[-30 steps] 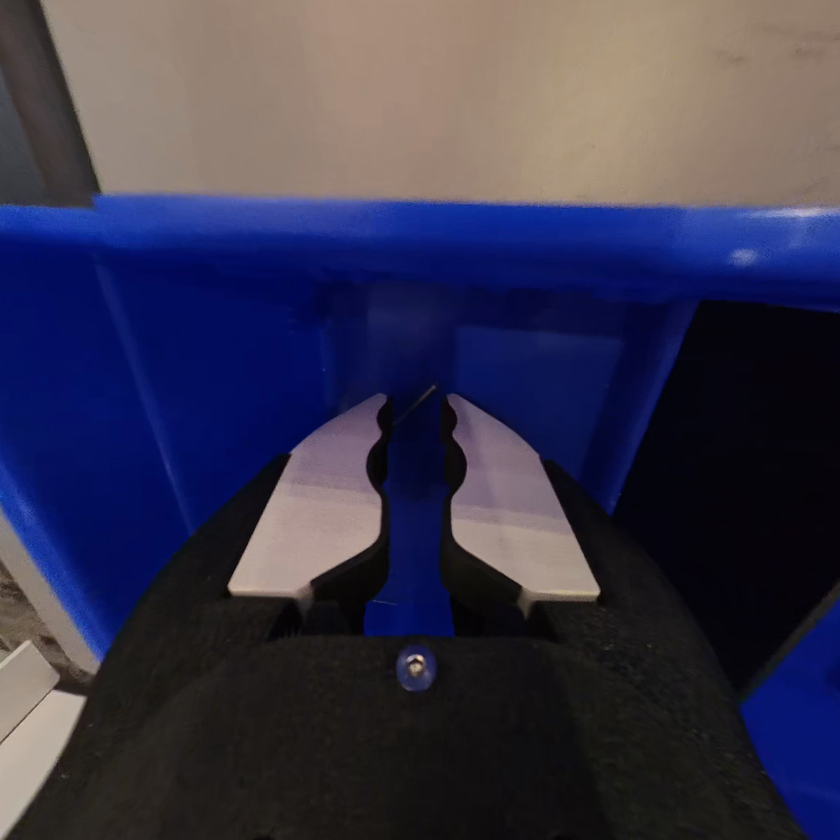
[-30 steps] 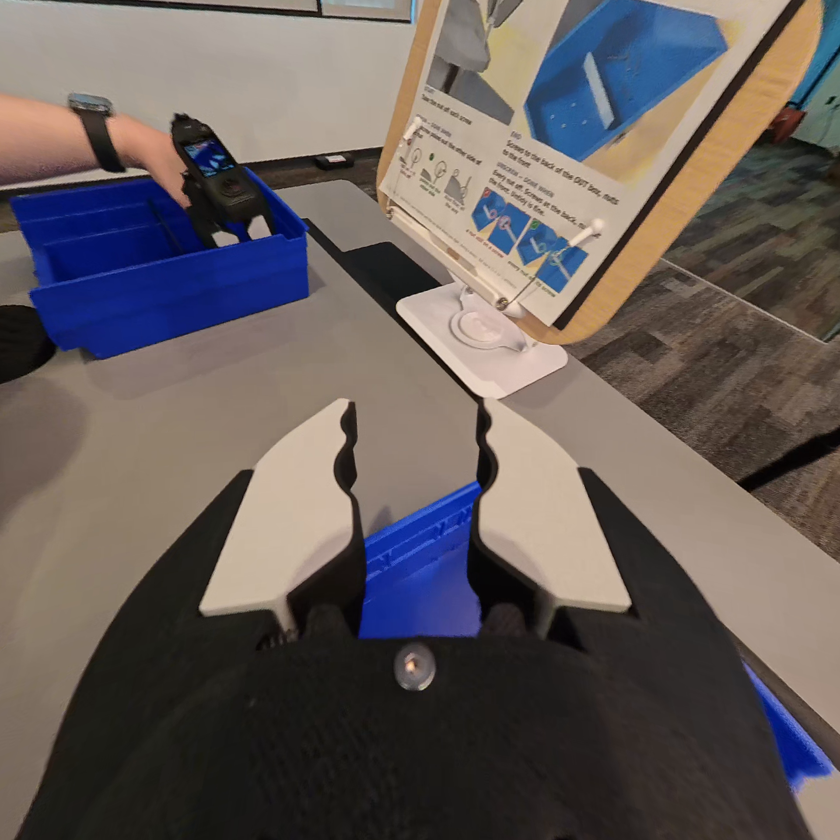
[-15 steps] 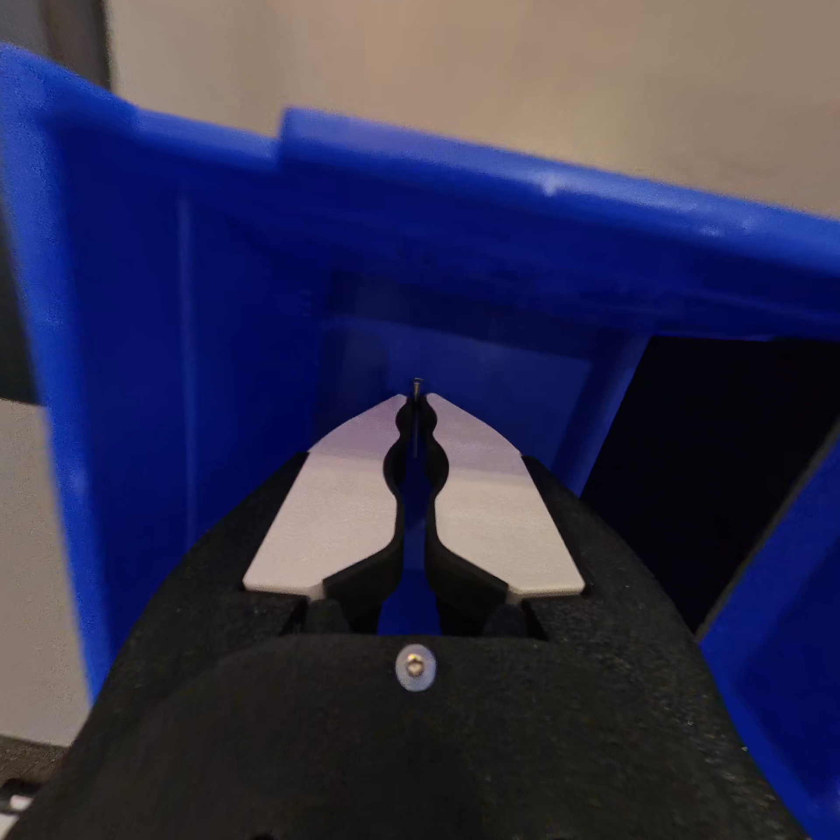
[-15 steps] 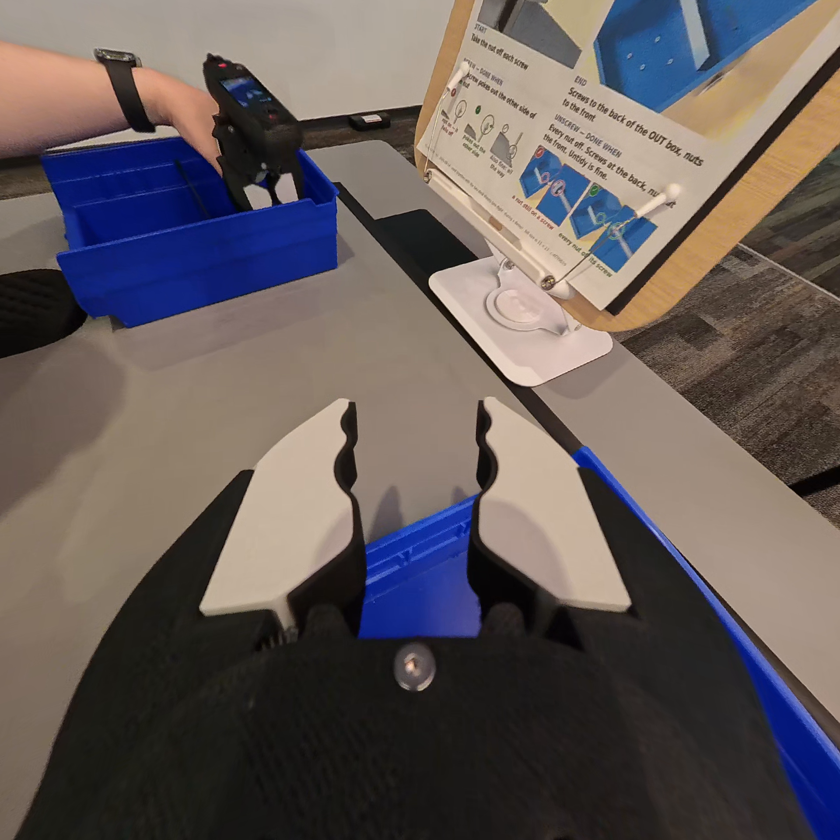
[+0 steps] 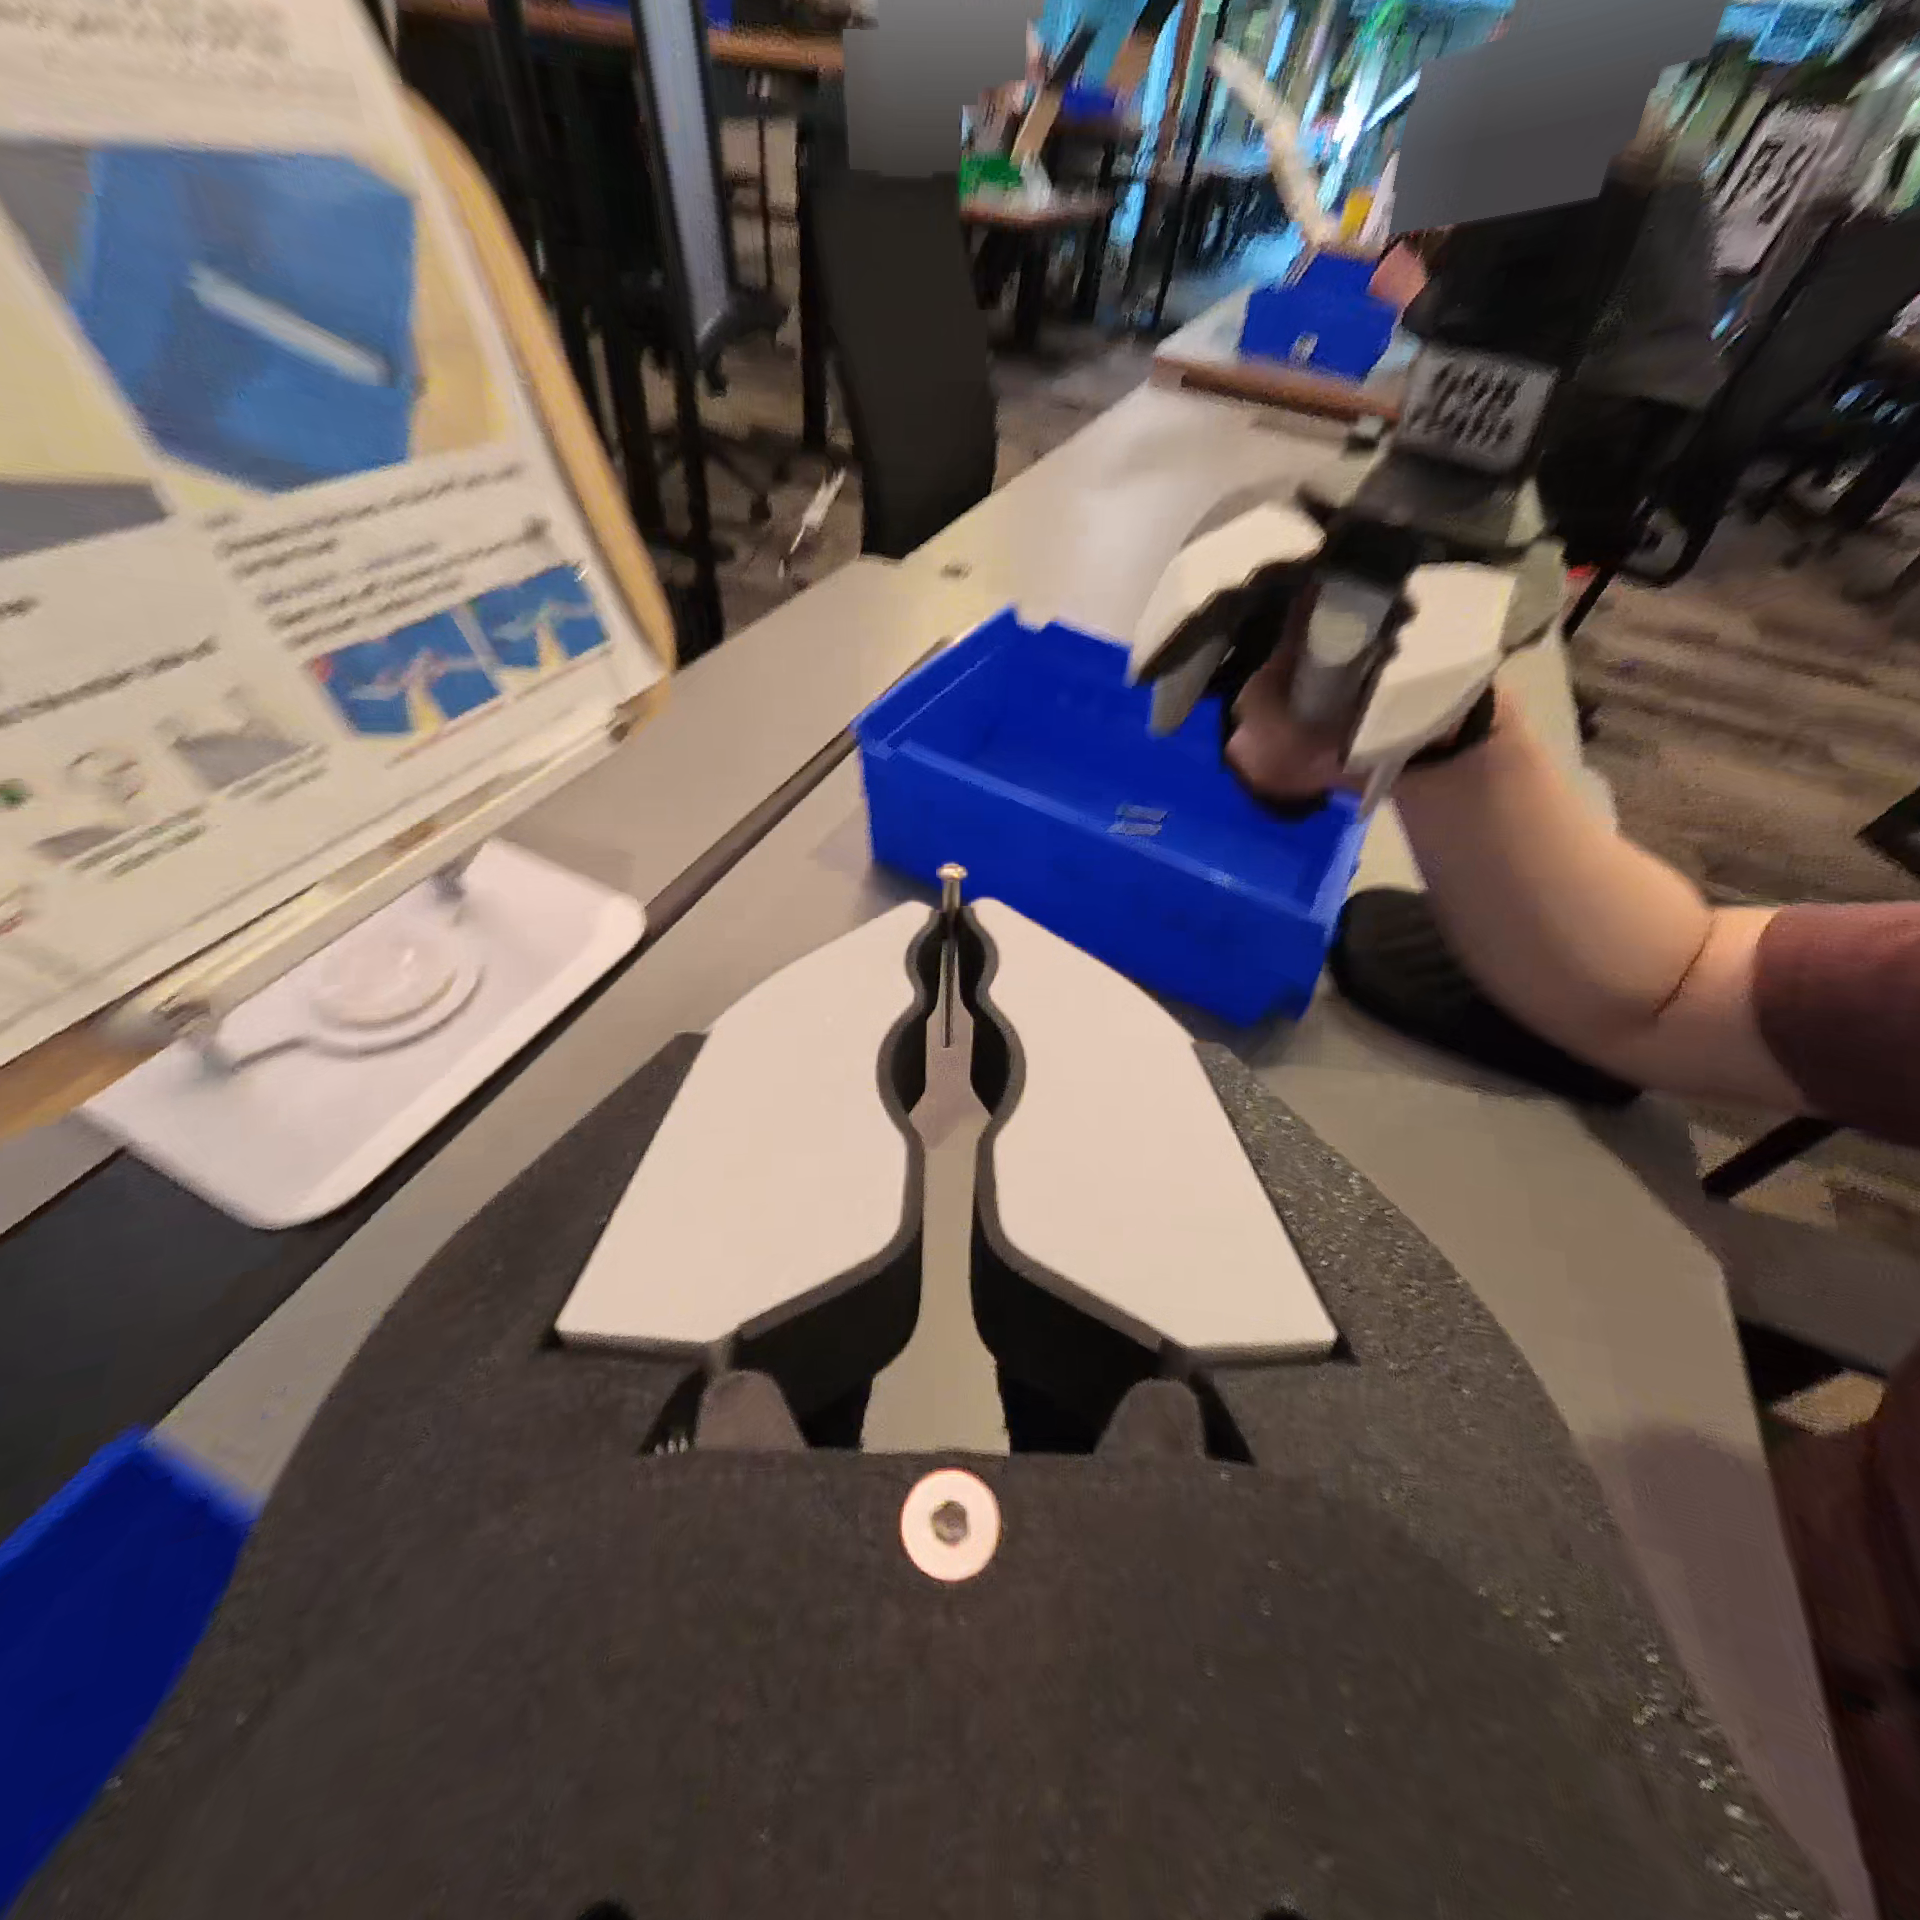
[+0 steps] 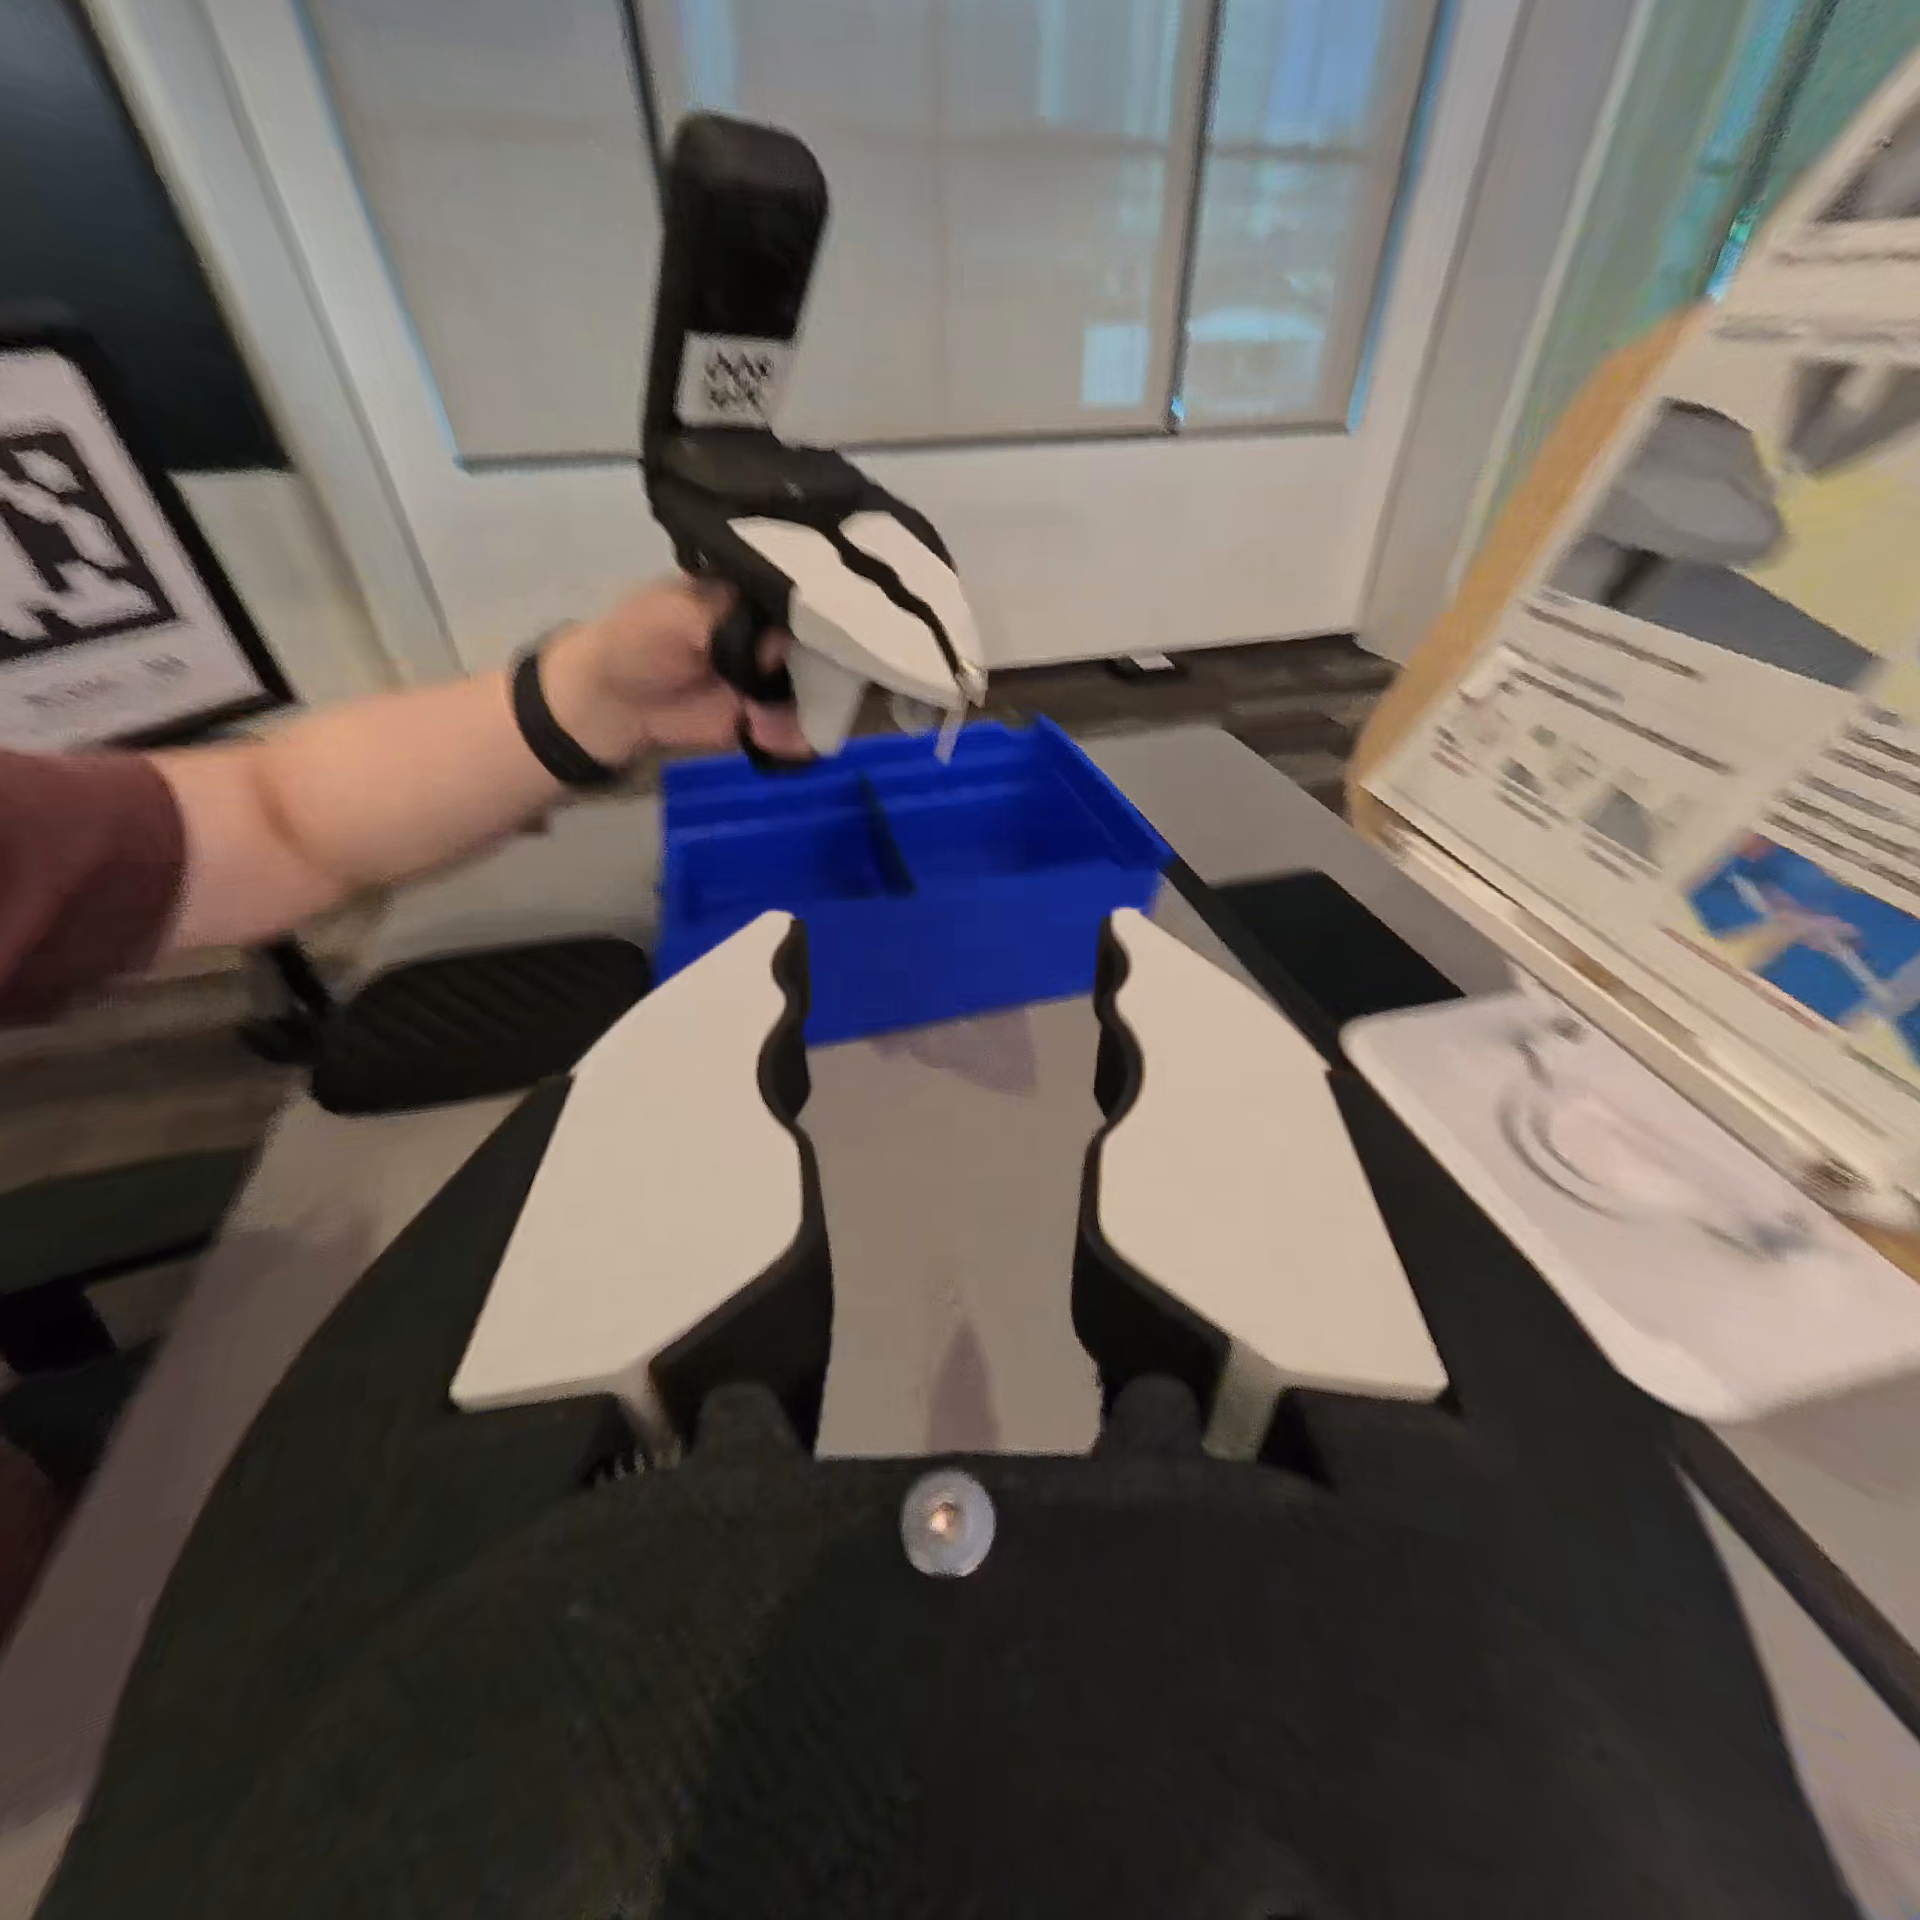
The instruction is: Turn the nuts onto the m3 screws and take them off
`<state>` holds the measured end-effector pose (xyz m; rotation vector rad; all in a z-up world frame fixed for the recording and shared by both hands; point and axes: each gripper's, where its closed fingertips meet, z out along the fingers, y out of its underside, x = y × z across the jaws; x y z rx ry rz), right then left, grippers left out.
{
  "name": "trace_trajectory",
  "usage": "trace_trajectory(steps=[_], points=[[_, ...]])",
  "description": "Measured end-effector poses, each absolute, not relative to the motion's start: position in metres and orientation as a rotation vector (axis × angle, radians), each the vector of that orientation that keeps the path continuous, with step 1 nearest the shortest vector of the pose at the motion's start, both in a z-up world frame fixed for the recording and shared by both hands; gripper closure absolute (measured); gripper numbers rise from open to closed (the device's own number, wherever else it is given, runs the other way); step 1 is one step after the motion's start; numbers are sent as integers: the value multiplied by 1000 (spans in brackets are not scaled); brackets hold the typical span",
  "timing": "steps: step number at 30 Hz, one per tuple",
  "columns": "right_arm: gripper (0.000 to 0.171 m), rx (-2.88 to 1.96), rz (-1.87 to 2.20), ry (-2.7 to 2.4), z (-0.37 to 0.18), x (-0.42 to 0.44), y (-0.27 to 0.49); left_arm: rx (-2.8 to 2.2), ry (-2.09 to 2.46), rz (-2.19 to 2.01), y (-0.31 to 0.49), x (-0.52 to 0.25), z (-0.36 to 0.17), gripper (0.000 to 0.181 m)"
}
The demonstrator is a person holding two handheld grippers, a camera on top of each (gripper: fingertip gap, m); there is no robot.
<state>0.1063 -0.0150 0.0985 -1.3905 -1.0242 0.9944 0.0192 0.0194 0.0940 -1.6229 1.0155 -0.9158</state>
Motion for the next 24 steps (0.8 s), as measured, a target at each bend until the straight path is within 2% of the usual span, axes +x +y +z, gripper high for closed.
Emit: trace_trajectory(steps=[5, 8, 11, 12, 15, 16, 20, 24], points=[[113, -1385, 1003, -1052, 96, 76, -35, -1487, 1025, -1035, -24, 70, 107, 179], [117, -1383, 1042, -1052, 93, 70, -38, -1449, 1027, -1041, -33, 84, 106, 179], [128, -1393, 1105, -1055, 90, 68, -39, -1439, 1032, -1048, -36, 89, 101, 179], [135, -1392, 1111, -1069, 88, 68, -39, -1441, 1030, -1063, -36, 90, 100, 179], [169, -1361, 1105, -1126, 83, 68, -40, -1441, 1051, -1128, -41, 91, 95, 179], [168, -1359, 1093, -1157, 80, 68, -41, -1452, 1060, -1128, -41, 90, 92, 179], [168, -1282, 819, -1338, 58, 73, -34, -1575, 1007, -1232, -39, 81, 77, 166], [168, -1016, 363, -1490, 43, 79, -28, -1731, 936, -1455, -41, 75, 61, 174]])
